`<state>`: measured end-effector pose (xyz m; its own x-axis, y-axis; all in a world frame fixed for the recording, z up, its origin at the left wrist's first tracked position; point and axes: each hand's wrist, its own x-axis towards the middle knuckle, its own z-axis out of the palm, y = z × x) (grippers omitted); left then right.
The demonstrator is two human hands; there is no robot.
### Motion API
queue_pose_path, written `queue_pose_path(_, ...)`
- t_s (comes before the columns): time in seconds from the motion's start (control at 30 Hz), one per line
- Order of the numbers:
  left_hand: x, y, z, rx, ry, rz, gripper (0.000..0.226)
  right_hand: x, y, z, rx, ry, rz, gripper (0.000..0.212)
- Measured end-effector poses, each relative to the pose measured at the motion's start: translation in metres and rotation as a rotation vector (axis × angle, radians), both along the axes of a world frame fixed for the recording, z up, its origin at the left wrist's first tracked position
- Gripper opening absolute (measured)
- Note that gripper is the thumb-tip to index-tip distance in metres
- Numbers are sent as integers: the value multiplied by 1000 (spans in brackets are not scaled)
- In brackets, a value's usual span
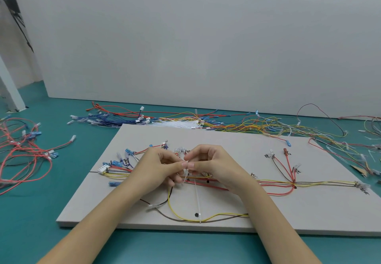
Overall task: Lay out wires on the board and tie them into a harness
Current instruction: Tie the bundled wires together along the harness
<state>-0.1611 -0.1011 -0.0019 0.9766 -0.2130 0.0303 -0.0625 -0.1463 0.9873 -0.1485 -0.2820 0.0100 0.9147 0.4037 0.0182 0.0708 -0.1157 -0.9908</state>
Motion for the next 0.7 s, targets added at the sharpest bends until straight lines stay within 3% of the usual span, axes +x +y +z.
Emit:
queue_pose_path(0.2, 1, 3, -1, 16, 24, -20, 27, -1, 1, 1, 3, -22, -20, 16)
queue_pose_path(0.3, 1, 2, -3, 34, 44, -19, 8, -1, 1, 1, 13, -40, -33, 21)
queue_pose_path(0.7, 2, -4, -8, 48, 94, 36, 3, 0, 2, -2, 38, -92, -86, 25)
